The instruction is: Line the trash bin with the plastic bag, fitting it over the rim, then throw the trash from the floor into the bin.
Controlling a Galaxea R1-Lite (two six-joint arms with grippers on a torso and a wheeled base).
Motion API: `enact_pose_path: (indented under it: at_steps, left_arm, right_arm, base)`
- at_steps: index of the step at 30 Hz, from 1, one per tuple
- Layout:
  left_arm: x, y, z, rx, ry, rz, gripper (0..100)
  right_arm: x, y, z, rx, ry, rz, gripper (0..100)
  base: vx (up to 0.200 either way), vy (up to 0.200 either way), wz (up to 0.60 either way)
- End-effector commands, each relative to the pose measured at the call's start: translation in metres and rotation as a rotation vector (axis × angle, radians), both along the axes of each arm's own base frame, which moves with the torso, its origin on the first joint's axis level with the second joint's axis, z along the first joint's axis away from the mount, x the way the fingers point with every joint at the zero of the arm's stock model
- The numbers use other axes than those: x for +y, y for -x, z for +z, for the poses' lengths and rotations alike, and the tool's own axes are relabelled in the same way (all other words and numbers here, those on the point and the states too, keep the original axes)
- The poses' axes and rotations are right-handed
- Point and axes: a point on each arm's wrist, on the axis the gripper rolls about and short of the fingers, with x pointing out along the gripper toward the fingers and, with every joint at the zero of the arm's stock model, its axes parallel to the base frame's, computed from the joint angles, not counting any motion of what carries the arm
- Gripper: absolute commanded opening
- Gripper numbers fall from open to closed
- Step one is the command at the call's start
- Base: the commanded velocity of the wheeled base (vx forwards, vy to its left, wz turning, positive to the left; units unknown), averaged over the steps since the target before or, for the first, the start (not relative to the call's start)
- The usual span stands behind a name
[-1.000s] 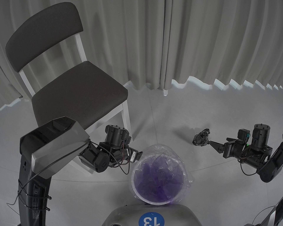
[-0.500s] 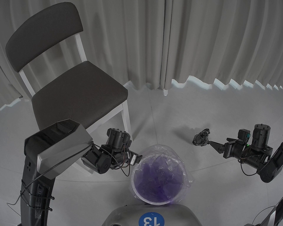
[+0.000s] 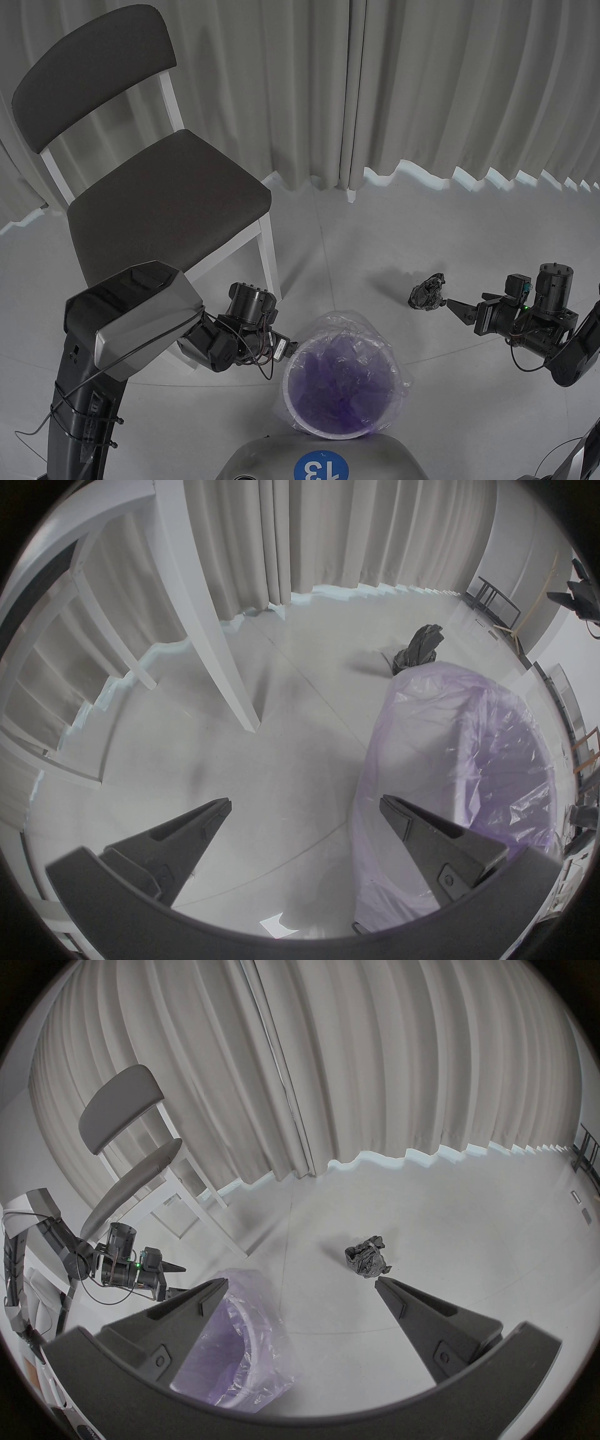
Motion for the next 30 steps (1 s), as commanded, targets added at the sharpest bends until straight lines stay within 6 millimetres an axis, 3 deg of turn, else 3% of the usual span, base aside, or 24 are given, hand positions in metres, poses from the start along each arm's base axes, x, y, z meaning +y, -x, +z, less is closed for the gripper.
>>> enact_pose_path:
  at_steps: [1, 11, 19, 30]
  left_arm:
    - [0.004, -0.009, -0.004, -0.006, 0.000, 0.021, 100]
    - [0.020, -0.013, 0.023, -0.046, 0.026, 0.062, 100]
    - [0.033, 0.019, 0.051, -0.067, 0.065, 0.108, 100]
    - [0.042, 0.054, 0.093, -0.159, 0.126, 0.097, 100]
  right_arm:
    - [-0.001, -0.003, -0.006, 0.018, 0.003, -0.004, 100]
    - [-0.006, -0.010, -0.036, 0.109, 0.064, 0.005, 100]
    - [-0.006, -0.009, -0.069, 0.217, 0.145, 0.045, 100]
    - [0.022, 0.008, -0.135, 0.295, 0.237, 0.185, 100]
  base:
    - [0.000, 0.000, 0.00]
    - [0.000, 0.000, 0.00]
    - [0.000, 0.000, 0.00]
    - [0.000, 0.000, 0.00]
